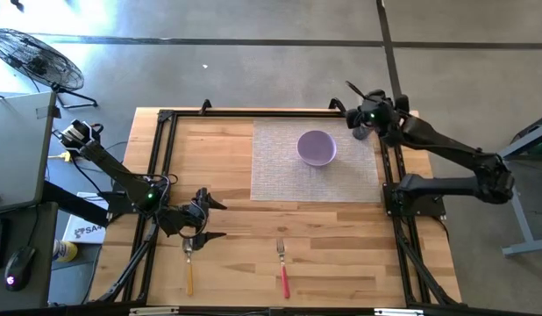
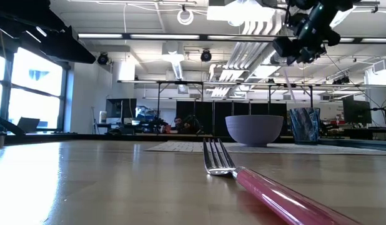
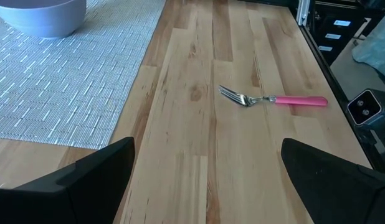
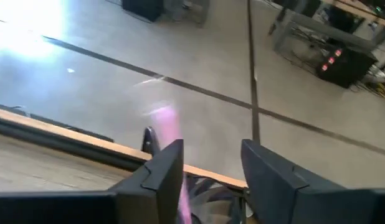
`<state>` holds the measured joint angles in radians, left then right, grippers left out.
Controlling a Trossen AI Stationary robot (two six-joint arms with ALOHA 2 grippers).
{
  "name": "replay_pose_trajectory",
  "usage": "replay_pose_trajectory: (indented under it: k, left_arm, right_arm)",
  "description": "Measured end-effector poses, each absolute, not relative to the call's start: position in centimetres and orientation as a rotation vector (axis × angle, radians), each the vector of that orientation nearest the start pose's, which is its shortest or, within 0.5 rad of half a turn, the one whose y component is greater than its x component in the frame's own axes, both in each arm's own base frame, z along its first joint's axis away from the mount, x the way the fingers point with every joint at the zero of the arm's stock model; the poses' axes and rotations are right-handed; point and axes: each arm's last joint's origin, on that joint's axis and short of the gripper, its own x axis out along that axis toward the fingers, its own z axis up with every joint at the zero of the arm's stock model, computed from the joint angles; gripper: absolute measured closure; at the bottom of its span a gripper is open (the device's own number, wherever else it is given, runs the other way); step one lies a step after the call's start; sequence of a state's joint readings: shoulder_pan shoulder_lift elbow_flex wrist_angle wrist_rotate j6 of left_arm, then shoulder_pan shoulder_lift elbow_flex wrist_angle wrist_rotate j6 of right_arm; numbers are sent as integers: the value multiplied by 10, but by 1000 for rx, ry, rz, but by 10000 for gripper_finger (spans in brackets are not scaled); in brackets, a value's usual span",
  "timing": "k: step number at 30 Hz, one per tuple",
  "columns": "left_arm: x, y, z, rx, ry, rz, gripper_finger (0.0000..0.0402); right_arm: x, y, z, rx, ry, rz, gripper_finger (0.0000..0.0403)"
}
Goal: Pick & Place Utensil
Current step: Put the dark pink fork into the bowl on the mat
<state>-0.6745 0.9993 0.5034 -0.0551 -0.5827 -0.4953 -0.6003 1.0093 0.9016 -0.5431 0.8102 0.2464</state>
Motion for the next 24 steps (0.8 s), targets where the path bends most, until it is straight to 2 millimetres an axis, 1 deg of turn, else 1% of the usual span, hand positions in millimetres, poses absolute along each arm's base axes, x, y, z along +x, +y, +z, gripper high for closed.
replay_pose_trajectory:
  k: [3, 7, 10, 13, 15, 17, 21, 24]
  left_arm:
    - [166, -112, 214, -163, 453, 22, 3]
    - [166, -112, 214, -163, 453, 23, 3]
    - [166, -112, 214, -163, 453, 23, 3]
    - [166, -112, 214, -163, 453, 23, 3]
    - [166, -112, 214, -163, 453, 23, 3]
    - [166, -112, 214, -163, 453, 23, 3]
    - [166, -112, 214, -163, 453, 23, 3]
    - [166, -112, 214, -163, 453, 23, 3]
  right_arm:
    - [152, -119, 314, 112, 500, -1378, 225]
    - [151, -104, 320, 116, 463, -1265, 215]
    - [155, -90, 323, 141, 445, -1138, 214]
    - [164, -72, 320, 211, 445, -979, 214]
    - [173, -57, 315, 279, 456, -898, 214]
    - [184, -41, 307, 308, 501, -831, 214]
    - [212, 0, 287, 350, 568, -700, 214]
    - [235, 32, 269, 423, 593, -596, 214]
